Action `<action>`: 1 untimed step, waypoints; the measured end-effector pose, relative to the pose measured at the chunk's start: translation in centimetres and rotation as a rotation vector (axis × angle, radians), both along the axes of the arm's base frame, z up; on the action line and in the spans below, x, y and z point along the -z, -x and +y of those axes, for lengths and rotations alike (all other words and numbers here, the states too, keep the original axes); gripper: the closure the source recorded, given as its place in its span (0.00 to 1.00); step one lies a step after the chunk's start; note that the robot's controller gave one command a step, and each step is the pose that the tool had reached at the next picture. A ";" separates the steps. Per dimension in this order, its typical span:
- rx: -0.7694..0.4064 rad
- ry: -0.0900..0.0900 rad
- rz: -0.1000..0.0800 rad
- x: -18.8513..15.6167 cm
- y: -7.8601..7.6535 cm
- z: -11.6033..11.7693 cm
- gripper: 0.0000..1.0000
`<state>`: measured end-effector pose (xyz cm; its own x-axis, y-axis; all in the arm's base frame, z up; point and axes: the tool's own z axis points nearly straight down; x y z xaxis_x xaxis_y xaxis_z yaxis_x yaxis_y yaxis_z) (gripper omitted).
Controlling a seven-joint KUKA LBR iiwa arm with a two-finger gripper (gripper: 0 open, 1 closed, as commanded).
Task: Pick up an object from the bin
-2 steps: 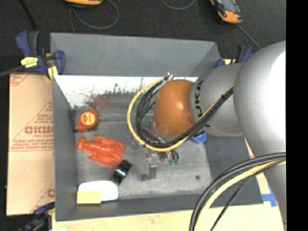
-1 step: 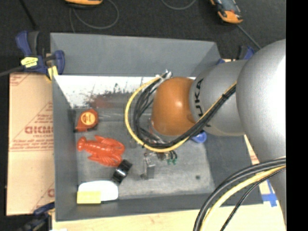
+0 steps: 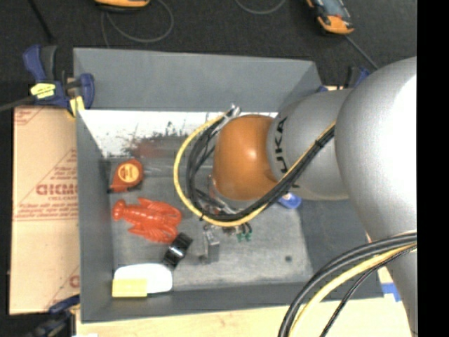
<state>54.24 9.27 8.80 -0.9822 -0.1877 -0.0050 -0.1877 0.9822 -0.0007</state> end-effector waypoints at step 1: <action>-0.152 0.001 0.004 1.1 0.9 1.2 0.00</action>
Offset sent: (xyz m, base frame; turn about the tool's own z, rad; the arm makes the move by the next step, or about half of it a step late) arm -0.0288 0.0464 -0.0164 0.1181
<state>53.31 10.44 7.69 -0.9424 -0.3345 -0.0010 -0.3345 0.9424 -0.0008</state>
